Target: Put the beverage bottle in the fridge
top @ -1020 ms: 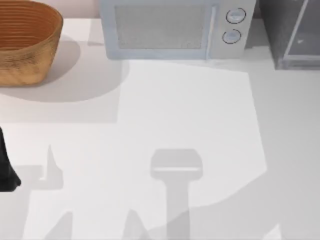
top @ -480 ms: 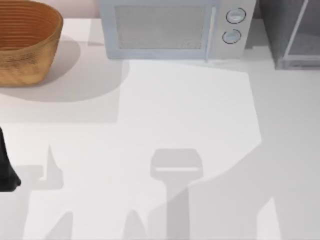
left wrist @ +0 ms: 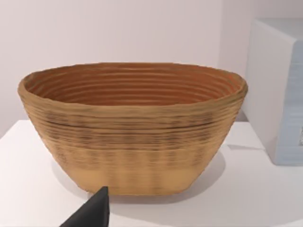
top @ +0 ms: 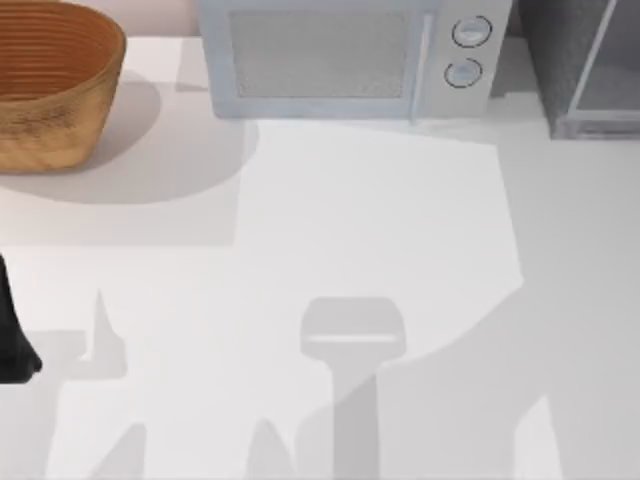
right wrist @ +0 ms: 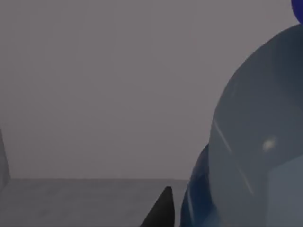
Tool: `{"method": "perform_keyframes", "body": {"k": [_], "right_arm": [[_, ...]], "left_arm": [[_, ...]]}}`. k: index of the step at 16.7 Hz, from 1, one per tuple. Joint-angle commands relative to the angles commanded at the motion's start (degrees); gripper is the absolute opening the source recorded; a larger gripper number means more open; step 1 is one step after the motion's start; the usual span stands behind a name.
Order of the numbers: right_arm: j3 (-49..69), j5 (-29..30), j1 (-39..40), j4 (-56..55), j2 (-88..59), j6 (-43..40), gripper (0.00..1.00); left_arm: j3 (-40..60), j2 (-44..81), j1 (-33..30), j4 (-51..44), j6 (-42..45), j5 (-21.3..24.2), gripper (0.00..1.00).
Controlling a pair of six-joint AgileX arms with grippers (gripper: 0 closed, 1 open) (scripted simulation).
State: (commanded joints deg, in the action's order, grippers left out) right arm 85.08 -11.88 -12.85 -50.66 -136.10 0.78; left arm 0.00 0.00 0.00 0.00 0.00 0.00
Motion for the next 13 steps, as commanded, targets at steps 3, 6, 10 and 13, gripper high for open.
{"method": "perform_keyframes", "body": {"k": [3,6,10,13], "right_arm": [[0.0,0.0,0.0,0.0,0.0,0.0,0.68],[0.0,0.0,0.0,0.0,0.0,0.0,0.91],[0.0,0.0,0.0,0.0,0.0,0.0,1.00],[0.0,0.0,0.0,0.0,0.0,0.0,1.00]], "left_arm": [[0.0,0.0,0.0,0.0,0.0,0.0,1.00],[0.0,0.0,0.0,0.0,0.0,0.0,1.00],[0.0,0.0,0.0,0.0,0.0,0.0,1.00],[0.0,0.0,0.0,0.0,0.0,0.0,1.00]]}}
